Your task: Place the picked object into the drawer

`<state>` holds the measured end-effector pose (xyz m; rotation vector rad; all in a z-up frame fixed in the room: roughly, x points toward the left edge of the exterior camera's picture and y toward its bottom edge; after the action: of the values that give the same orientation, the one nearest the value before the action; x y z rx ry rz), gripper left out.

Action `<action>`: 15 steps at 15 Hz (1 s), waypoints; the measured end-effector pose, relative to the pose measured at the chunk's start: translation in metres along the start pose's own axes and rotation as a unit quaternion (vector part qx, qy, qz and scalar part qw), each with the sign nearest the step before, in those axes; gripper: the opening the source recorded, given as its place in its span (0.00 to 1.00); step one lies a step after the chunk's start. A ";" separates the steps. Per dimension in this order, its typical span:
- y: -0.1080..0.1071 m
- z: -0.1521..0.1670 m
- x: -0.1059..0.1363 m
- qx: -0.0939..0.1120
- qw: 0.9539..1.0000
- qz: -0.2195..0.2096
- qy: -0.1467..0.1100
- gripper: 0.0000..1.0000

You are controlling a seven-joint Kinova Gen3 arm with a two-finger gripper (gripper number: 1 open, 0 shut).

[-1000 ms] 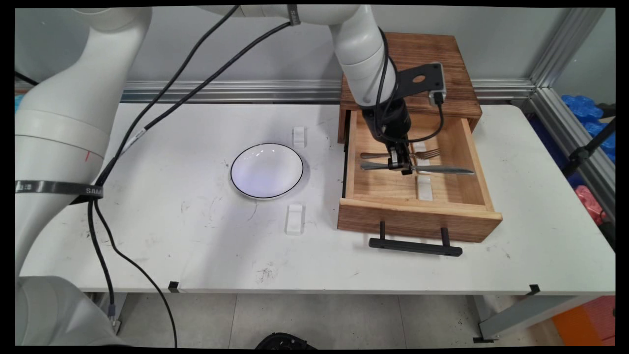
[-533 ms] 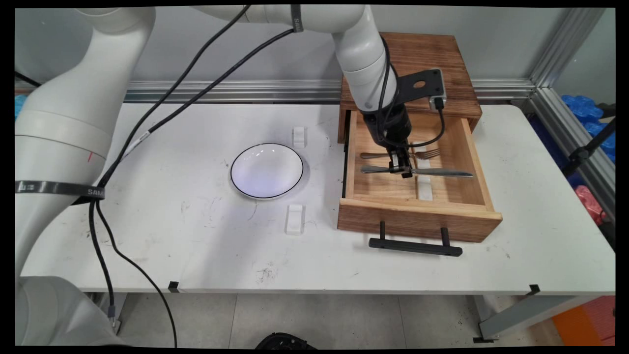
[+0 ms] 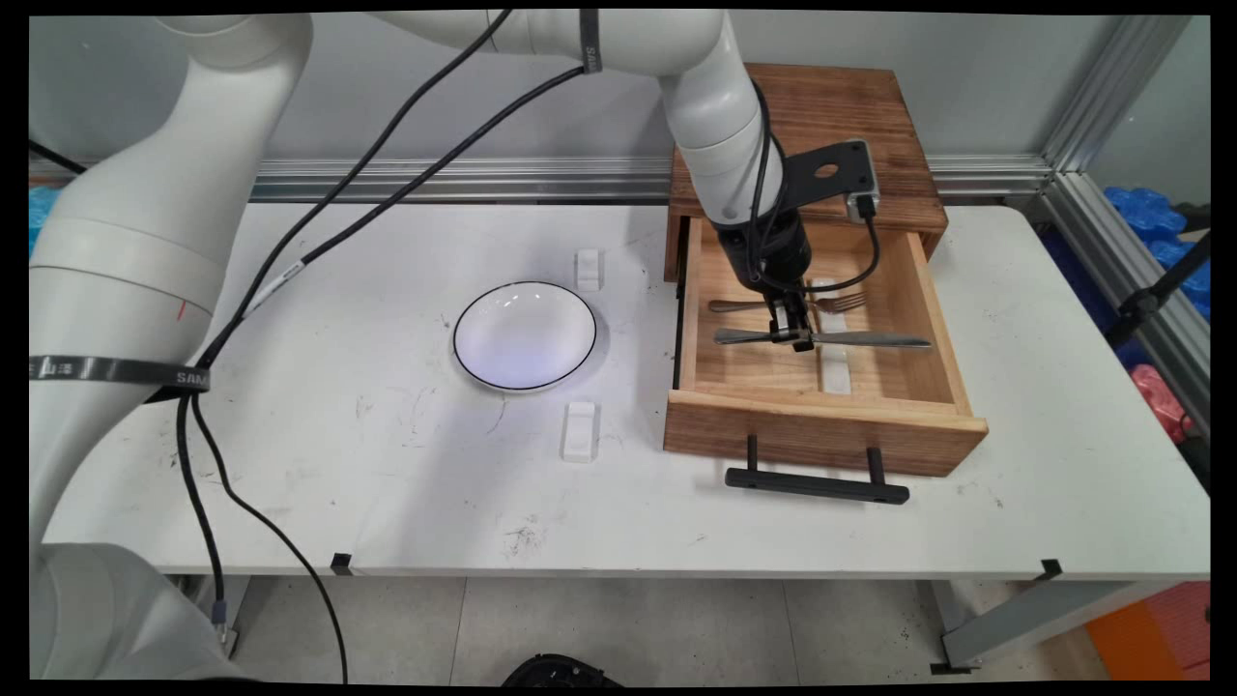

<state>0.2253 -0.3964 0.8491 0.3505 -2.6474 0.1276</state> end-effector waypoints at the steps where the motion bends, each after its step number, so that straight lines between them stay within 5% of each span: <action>1: 0.000 0.002 0.000 0.000 1.000 -0.002 0.001 0.00; 15: 0.002 0.023 -0.009 -0.007 1.000 -0.023 0.001 0.00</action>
<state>0.2223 -0.3959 0.8249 0.4060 -2.6342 0.0958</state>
